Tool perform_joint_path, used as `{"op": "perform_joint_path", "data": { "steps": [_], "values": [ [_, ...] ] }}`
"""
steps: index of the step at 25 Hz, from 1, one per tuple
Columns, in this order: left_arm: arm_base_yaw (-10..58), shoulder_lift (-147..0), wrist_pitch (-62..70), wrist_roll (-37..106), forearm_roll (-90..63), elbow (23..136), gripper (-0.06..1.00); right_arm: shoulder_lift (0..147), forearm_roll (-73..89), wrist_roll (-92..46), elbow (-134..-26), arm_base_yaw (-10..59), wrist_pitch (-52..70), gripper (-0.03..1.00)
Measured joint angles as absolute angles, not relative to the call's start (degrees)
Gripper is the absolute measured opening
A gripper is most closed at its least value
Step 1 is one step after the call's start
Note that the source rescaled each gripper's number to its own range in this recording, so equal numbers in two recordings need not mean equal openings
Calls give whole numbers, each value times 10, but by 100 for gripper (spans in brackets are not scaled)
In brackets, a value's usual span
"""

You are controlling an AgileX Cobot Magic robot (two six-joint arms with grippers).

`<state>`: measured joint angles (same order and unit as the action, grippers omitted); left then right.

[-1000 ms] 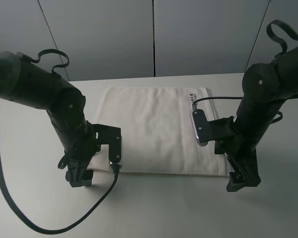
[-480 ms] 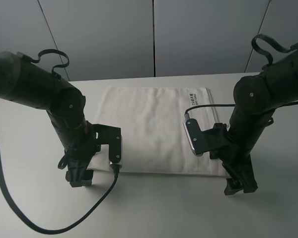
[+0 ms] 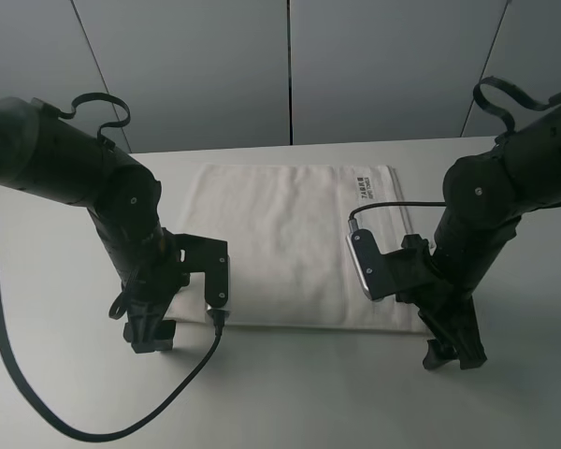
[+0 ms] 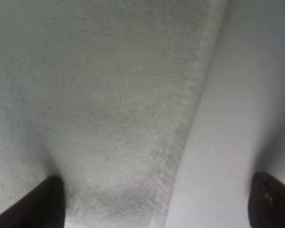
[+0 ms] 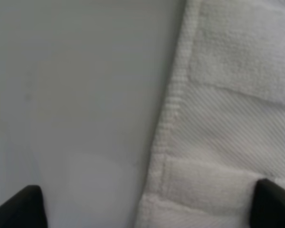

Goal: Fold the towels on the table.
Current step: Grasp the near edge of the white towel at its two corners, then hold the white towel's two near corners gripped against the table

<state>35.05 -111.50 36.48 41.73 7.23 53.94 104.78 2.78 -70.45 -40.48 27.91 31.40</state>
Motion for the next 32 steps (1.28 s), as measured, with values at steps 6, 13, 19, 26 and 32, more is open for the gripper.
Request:
{"op": "perform_joint_path", "data": {
  "steps": [6,13,19,26,32],
  "values": [
    [350,-1115,364,417,69,539,99,1050,23,-702,-405,279,292,32],
    [350,-1115,360,417,67,539,98,1050,34,-686,-405,279,291,0],
    [350,-1115,346,406,66,540,66,1050,60,-684,-405,279,293,0],
    [350,-1115,338,389,75,540,5,1050,111,-684,-405,279,297,0],
    [350,-1115,321,294,144,540,1,1050,134,-683,-405,279,299,0]
  ]
}}
